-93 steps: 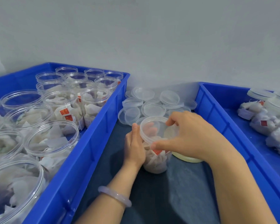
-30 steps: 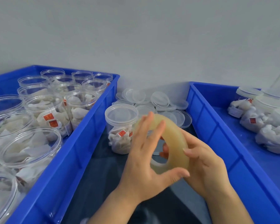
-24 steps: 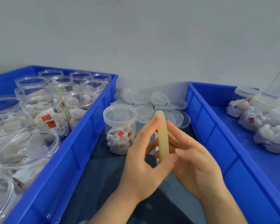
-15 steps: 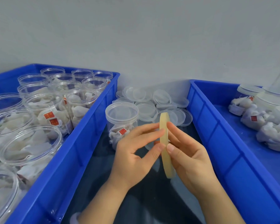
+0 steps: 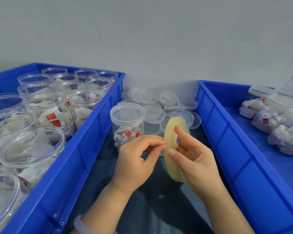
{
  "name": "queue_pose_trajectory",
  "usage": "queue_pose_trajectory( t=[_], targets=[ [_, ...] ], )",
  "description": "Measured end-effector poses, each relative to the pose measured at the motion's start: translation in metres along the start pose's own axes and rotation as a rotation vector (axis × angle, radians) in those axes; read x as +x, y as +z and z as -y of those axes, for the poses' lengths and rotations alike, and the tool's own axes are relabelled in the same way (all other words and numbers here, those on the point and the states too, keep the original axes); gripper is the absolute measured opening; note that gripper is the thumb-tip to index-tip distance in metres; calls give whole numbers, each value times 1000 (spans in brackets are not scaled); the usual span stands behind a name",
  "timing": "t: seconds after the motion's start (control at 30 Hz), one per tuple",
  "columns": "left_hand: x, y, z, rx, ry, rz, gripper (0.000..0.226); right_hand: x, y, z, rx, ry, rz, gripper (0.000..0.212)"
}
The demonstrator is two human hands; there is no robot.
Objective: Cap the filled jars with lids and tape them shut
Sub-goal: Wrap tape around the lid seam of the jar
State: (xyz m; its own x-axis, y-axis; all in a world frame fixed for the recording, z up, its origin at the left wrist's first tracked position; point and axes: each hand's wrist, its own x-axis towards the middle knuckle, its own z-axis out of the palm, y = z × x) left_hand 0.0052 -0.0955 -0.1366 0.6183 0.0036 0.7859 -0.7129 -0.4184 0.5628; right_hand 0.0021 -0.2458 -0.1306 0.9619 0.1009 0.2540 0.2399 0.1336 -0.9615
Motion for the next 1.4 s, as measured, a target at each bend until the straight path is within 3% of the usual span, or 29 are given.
queue_pose_trajectory(
  t=[0.1, 0.3, 0.47, 0.63, 0.7, 0.83, 0.93, 1.0, 1.03, 1.1, 1.13, 1.17, 1.23, 1.3, 1.4],
  targets=[
    [1, 0, -2, 95, 25, 46, 9, 0, -1, -2, -76, -4, 29, 64],
    [-2, 6, -4, 172, -185, 287, 19, -1, 4, 0, -206, -7, 91, 79],
    [-1, -2, -6, -68, -395, 433, 22, -1, 3, -1, -300, -56, 41, 82],
    [3, -9, -9, -326, -548, 485, 25, -1, 6, -5, -539, -163, 19, 49],
    [4, -10, -8, -342, -560, 523, 26, -1, 6, -5, -589, -196, -12, 50],
    [5, -6, -7, -511, -671, 423, 25, -2, 7, -7, -719, -284, 5, 42],
    [6, -4, -11, -531, -686, 362, 20, 0, 7, -6, -623, -304, -42, 30],
    [6, -3, -14, -276, -459, 275, 8, 1, 3, -5, -567, -242, -75, 30],
    [7, -5, -13, -114, -315, 145, 4, 1, 0, -4, -576, -226, -96, 28],
    [11, -9, -4, 194, -115, -161, 23, 3, -5, -3, -615, -207, -133, 26],
    [14, -11, 3, 291, -121, -258, 36, 4, -5, -1, -646, -209, -140, 23],
    [18, -14, 9, 322, -196, -282, 50, 7, -5, 2, -691, -230, -133, 20],
    [25, -17, 19, 258, -338, -177, 72, 15, -1, 11, -799, -266, -71, 11],
    [27, -15, 27, 209, -383, -112, 68, 26, 5, 19, -898, -275, 1, 8],
    [28, -17, 36, 78, -439, -156, 52, 43, 16, 29, -950, -265, 91, 14]
  ],
)
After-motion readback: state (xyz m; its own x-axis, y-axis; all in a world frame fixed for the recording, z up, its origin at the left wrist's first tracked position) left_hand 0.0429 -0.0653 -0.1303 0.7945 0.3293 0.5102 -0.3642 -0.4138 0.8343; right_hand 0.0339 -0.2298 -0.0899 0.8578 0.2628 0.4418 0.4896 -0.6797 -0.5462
